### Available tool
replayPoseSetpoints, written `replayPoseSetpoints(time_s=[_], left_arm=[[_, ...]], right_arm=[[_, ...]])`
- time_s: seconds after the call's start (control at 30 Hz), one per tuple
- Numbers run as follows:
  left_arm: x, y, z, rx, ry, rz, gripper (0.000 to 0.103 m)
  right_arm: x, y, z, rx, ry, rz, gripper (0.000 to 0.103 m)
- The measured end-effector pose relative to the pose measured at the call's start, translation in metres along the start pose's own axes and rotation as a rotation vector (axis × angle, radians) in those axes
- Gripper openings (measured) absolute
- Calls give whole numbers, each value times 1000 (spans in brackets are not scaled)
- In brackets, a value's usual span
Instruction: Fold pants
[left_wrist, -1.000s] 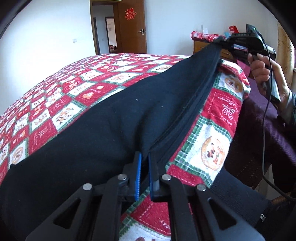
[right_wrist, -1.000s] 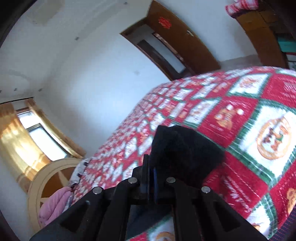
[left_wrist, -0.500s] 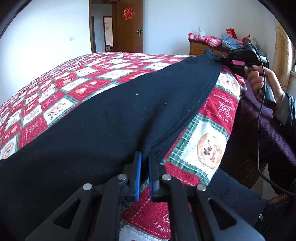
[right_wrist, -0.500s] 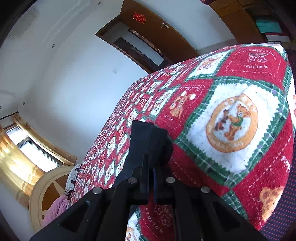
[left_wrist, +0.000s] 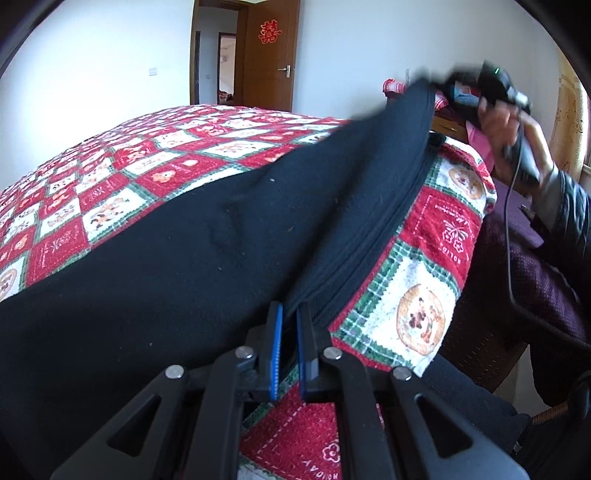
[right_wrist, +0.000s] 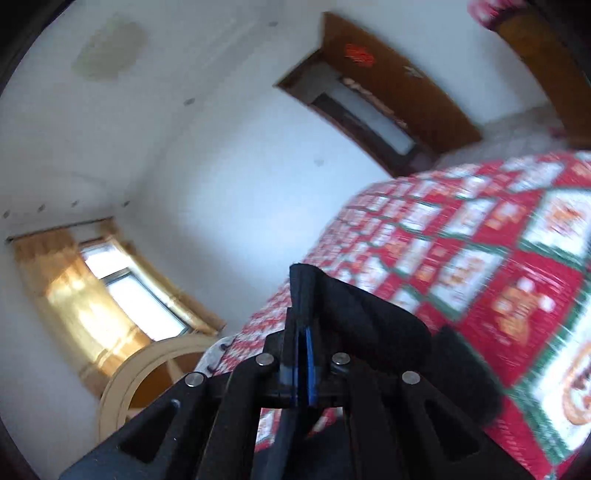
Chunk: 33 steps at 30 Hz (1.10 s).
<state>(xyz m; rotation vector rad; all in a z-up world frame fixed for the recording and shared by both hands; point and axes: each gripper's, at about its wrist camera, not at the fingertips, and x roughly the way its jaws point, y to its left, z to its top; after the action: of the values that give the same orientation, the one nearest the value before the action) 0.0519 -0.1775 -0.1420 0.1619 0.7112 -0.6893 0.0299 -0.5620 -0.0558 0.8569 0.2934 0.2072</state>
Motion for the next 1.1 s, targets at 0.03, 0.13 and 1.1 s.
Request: replayPoseSetpoints(time_s=[0.03,0.13,1.1], left_arm=[[0,1,0,-1,0,-2,7],[1,1,-1,-3,-2,-5,7],[1,3,-5,-26,-26,-14,7]], right_arm=[[1,-18,-6,21,30,-130,3],[-7,-75,-26,201,93,-214,1],[37,-32,39,-69,282,-439,46]])
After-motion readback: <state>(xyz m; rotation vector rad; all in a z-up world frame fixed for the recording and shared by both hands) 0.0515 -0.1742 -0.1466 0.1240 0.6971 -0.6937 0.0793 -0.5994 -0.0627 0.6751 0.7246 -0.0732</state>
